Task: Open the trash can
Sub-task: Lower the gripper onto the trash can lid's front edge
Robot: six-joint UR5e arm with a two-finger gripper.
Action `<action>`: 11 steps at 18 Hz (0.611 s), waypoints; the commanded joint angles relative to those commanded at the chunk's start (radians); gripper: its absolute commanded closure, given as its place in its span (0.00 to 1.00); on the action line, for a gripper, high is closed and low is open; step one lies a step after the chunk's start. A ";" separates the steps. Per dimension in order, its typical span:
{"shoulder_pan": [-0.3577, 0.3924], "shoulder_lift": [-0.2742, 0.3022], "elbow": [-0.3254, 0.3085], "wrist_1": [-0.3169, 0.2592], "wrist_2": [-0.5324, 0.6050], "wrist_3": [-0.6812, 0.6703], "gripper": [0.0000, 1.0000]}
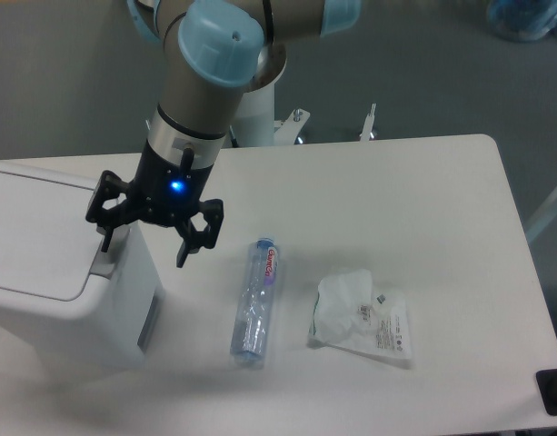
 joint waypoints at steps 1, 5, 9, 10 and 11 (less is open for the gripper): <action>0.002 0.000 0.000 0.000 0.000 0.000 0.00; 0.002 -0.002 -0.005 -0.002 0.005 0.009 0.00; 0.002 -0.011 -0.006 -0.002 0.006 0.014 0.00; 0.002 -0.012 -0.006 -0.002 0.006 0.014 0.00; 0.002 -0.012 -0.006 -0.002 0.006 0.014 0.00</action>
